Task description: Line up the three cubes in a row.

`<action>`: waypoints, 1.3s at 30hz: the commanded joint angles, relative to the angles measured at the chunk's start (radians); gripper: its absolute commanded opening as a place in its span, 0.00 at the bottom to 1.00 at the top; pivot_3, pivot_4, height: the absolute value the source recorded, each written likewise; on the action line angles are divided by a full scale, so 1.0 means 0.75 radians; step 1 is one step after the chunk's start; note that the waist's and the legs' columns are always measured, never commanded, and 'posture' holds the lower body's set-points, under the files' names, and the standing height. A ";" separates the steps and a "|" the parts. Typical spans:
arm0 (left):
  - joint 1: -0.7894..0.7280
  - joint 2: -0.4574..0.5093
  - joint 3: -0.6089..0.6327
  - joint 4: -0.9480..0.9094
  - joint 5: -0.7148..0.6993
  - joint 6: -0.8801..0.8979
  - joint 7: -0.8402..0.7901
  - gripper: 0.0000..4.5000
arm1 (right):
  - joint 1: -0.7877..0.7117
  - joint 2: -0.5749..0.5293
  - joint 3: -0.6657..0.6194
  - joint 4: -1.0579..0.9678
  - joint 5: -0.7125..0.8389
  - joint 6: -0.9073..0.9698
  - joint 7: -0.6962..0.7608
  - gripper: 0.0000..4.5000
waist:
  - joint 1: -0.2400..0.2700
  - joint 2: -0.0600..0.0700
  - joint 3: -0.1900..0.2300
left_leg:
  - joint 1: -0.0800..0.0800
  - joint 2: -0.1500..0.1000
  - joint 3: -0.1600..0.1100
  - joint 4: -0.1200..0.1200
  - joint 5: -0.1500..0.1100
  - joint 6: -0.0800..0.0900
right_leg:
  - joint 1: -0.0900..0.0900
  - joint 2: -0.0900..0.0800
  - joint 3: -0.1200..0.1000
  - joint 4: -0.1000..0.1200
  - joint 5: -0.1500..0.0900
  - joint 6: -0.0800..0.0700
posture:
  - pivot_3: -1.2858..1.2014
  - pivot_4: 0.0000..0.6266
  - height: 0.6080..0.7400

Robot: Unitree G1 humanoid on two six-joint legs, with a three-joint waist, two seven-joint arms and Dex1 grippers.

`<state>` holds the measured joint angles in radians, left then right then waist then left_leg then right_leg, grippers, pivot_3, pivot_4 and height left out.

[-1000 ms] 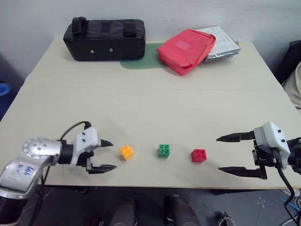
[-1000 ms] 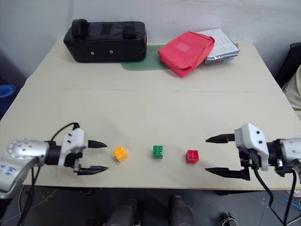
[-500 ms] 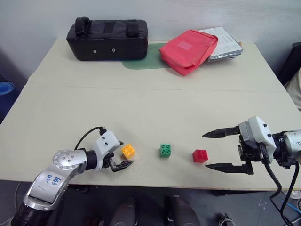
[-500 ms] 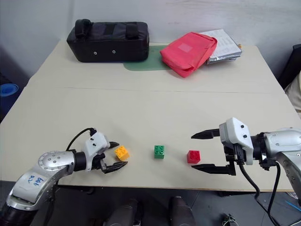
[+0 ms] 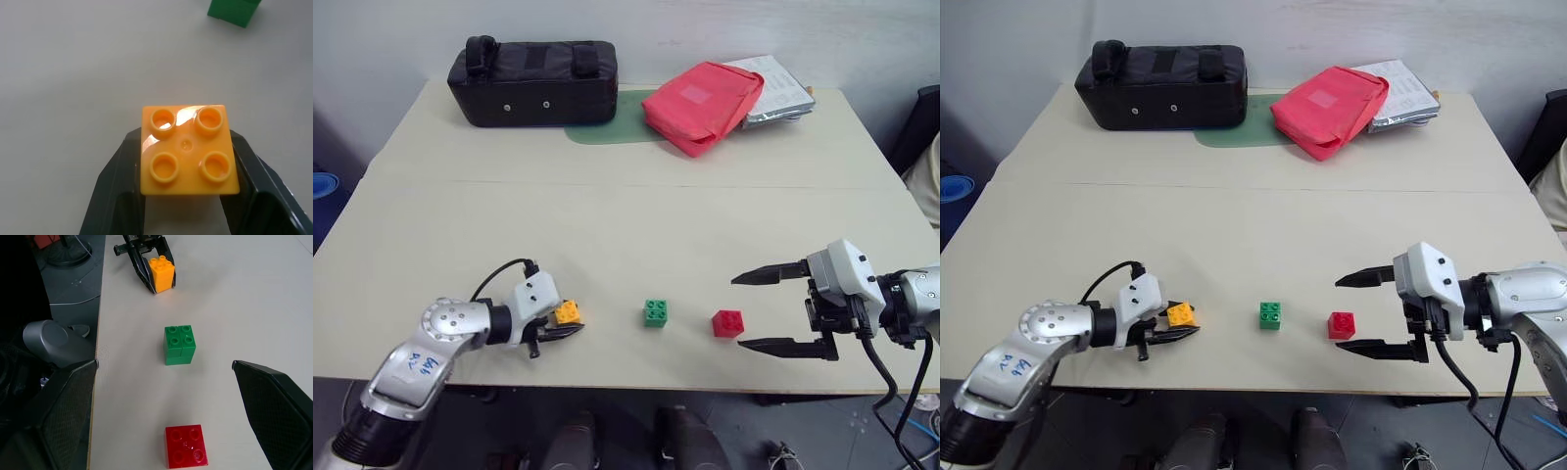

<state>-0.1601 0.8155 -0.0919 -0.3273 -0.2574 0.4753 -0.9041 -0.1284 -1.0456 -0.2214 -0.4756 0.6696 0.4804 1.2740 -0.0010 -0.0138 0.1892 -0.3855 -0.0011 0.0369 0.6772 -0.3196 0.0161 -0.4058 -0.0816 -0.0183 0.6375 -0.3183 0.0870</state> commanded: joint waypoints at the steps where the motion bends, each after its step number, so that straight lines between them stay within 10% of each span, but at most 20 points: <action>1: -0.104 0.020 -0.015 0.157 0.011 -0.244 -0.179 0.34 | 0.013 0.013 -0.016 -0.051 0.015 -0.016 -0.010 1.00 | 0.004 0.000 0.000 | 0.000 0.000 0.000 0.000 0.000 0.000 | 0.000 0.000 0.000 0.000 0.000 0.000 | 0.52 0.24 1.00; 21: -0.485 -0.121 -0.219 0.610 0.151 -0.548 -0.561 0.34 | 0.100 0.030 -0.044 -0.109 0.014 -0.020 -0.088 1.00 | 0.004 0.000 0.000 | -0.003 0.000 0.001 0.006 -0.001 0.002 | -0.001 0.002 0.000 0.008 0.001 0.001 | 0.52 0.24 1.00; 30: -0.401 -0.018 -0.098 0.463 0.044 -0.438 -0.616 0.96 | 0.108 -0.005 -0.081 -0.059 0.012 -0.035 -0.005 1.00 | -0.003 0.000 0.000 | -0.003 0.000 0.001 0.005 0.000 0.002 | -0.002 0.003 0.000 0.008 0.001 0.001 | 0.52 0.24 1.00; 39: -0.214 0.357 0.296 0.327 -0.238 -0.231 -0.789 0.99 | 0.307 -0.091 -0.392 0.210 -0.015 -0.104 0.255 1.00 | -0.001 0.000 0.000 | -0.002 0.001 0.001 0.003 -0.001 0.004 | -0.001 0.001 0.000 0.001 0.000 0.001 | 0.52 0.24 1.00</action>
<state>-0.3394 1.0491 0.0591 -0.0375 -0.3799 0.2723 -1.4636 0.0838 -1.0933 -0.4468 -0.3460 0.6559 0.4248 1.4153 -0.0014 -0.0139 0.1892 -0.3872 -0.0004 0.0375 0.6796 -0.3206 0.0189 -0.4062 -0.0810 -0.0183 0.6378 -0.3180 0.0876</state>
